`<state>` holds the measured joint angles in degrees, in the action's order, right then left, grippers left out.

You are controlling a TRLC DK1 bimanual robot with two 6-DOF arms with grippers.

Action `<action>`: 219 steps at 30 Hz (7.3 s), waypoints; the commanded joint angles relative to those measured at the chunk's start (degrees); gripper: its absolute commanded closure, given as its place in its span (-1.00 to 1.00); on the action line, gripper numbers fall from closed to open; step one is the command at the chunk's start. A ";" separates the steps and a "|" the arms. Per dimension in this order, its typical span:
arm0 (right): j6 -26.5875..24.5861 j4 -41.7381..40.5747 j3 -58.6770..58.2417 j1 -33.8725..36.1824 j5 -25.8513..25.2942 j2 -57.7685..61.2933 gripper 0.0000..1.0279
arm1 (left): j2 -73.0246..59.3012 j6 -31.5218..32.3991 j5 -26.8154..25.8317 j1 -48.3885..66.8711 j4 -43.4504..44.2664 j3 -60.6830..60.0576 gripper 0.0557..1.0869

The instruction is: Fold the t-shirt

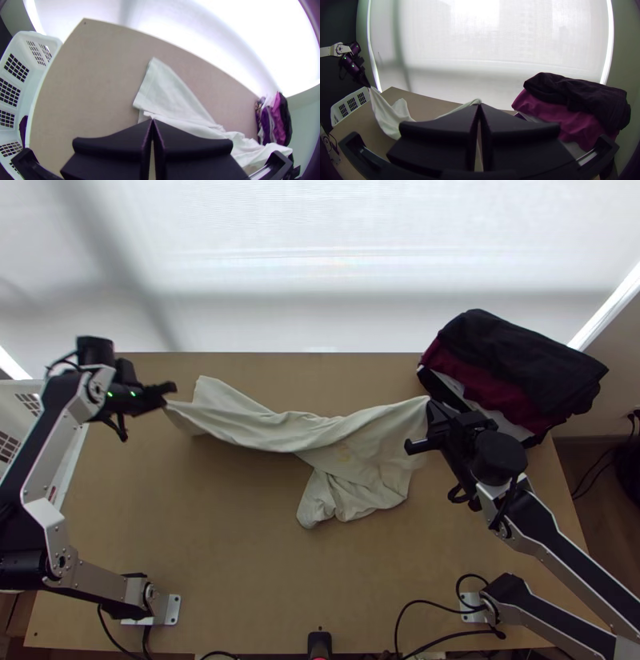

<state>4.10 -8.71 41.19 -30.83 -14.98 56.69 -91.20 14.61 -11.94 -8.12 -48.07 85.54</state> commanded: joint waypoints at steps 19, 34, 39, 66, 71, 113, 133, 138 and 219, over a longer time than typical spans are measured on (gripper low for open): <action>4.69 22.77 32.38 6.92 0.22 15.47 0.95 | 0.14 8.86 -0.62 -7.44 -5.28 29.95 0.93; 10.67 38.50 28.68 1.91 2.85 6.51 0.95 | 11.39 5.69 -2.12 -7.00 -18.37 16.94 0.93; 10.76 36.57 21.83 3.67 2.85 4.31 0.95 | 14.21 5.34 -2.12 -7.17 -9.93 2.62 0.93; 10.76 15.39 12.60 9.47 6.46 18.37 0.95 | -24.20 10.88 0.43 1.88 17.75 6.48 0.90; 11.02 15.48 12.16 9.21 6.55 17.58 0.95 | -17.52 11.58 -3.35 1.44 17.14 5.61 -0.11; 12.07 16.09 11.54 8.24 6.55 15.91 0.95 | -12.16 1.30 -15.13 -5.06 15.55 -16.28 0.06; 12.07 16.09 11.54 8.50 6.55 15.47 0.95 | -14.18 -0.99 -11.87 -2.95 17.75 -18.39 0.06; 11.99 16.09 11.37 8.77 6.55 15.30 0.95 | -14.18 -0.99 -11.70 -2.78 17.93 -18.13 0.06; 29.21 75.42 93.02 13.60 11.82 39.64 0.95 | 19.13 9.56 -2.12 -9.63 15.20 21.34 0.93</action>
<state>30.37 67.02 131.33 -17.37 -3.36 96.33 -74.22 23.18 -14.92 -17.12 -34.96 104.20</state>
